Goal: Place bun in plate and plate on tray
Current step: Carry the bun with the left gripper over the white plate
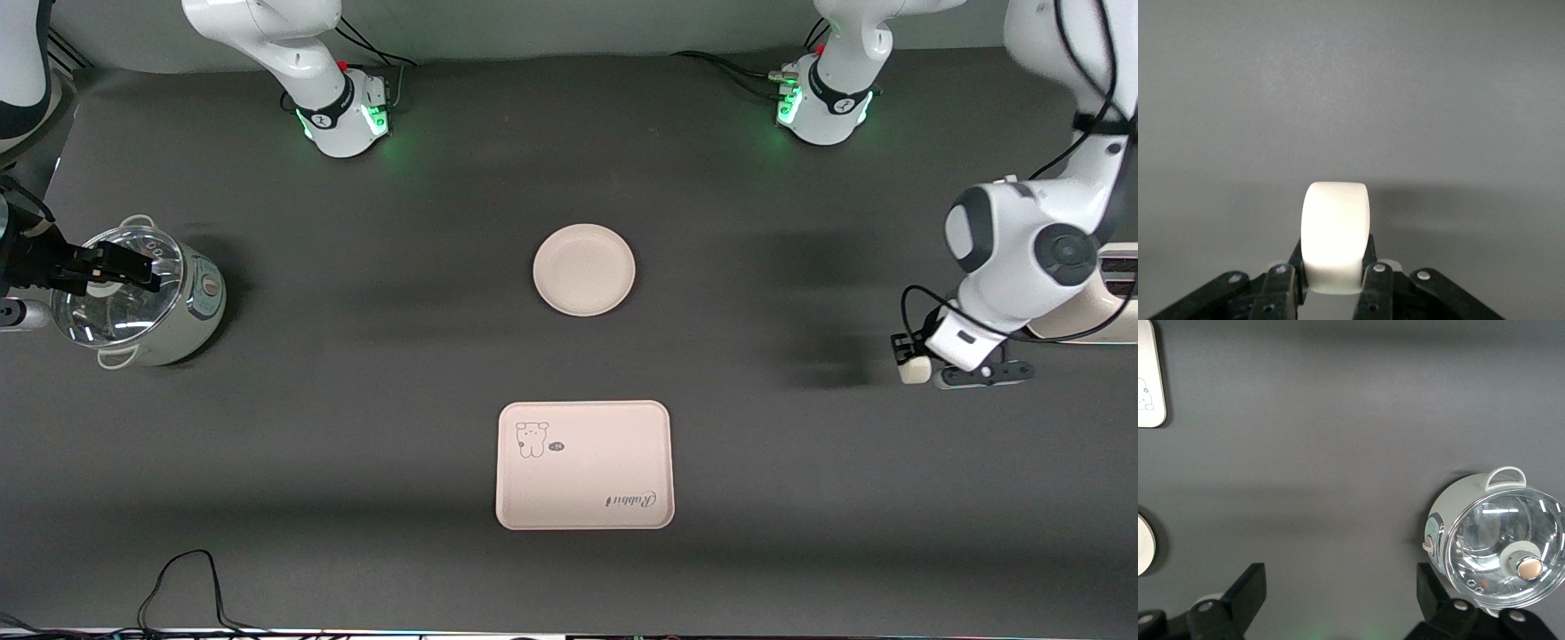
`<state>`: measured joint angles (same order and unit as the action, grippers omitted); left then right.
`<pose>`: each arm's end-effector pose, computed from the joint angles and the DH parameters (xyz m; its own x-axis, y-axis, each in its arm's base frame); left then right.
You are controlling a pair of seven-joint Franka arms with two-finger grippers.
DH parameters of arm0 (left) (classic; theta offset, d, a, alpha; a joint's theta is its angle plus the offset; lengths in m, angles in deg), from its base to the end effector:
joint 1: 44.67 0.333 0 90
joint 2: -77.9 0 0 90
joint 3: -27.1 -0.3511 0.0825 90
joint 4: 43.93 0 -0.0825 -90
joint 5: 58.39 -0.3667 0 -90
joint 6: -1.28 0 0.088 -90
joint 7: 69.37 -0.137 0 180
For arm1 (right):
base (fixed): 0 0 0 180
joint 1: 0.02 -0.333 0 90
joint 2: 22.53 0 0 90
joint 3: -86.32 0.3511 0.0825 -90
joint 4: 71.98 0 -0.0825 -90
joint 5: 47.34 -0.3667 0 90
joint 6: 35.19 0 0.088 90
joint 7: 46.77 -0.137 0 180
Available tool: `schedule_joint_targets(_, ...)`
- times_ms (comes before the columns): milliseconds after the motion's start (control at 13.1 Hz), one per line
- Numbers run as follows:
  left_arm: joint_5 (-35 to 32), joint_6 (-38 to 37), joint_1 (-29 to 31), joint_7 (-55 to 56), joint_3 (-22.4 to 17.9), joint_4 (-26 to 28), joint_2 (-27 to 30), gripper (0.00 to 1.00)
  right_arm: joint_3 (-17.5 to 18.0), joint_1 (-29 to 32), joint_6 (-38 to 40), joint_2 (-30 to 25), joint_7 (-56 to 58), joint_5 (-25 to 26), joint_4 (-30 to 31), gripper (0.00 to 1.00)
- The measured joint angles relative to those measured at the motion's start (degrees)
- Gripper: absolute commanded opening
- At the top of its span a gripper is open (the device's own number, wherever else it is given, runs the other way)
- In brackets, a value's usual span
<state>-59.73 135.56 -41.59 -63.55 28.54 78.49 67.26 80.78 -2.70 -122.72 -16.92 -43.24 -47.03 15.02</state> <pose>0.5608 0.0172 0.3377 0.9932 0.1141 0.0224 0.1144 -0.9934 -0.0102 0.5613 -0.0261 0.5961 0.9960 0.0113 -0.0888 0.0122 -0.9999 0.0094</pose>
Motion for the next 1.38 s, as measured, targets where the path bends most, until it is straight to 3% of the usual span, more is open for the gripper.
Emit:
schedule_joint_targets(383,3.46,-27.79,-6.03,10.75,1.0,-7.54,12.85,0.34,0.0,0.0,0.0,0.0,0.0,0.0,0.02,1.0)
schedule_joint_targets(536,4.48,-33.07,-11.08,19.25,1.98,-9.88,16.0,0.36,0.0,0.0,0.0,0.0,0.0,0.0,0.02,1.0)
schedule_joint_targets(843,5.14,-30.26,-19.94,39.44,9.57,-10.85,15.5,0.36,-0.01,-0.01,0.0,0.0,0.0,0.0,0.05,1.0)
schedule_joint_targets(1379,2.69,-15.13,-23.94,61.39,23.35,-10.38,5.54,0.36,-0.02,-0.01,0.0,0.0,0.0,0.0,0.17,1.0)
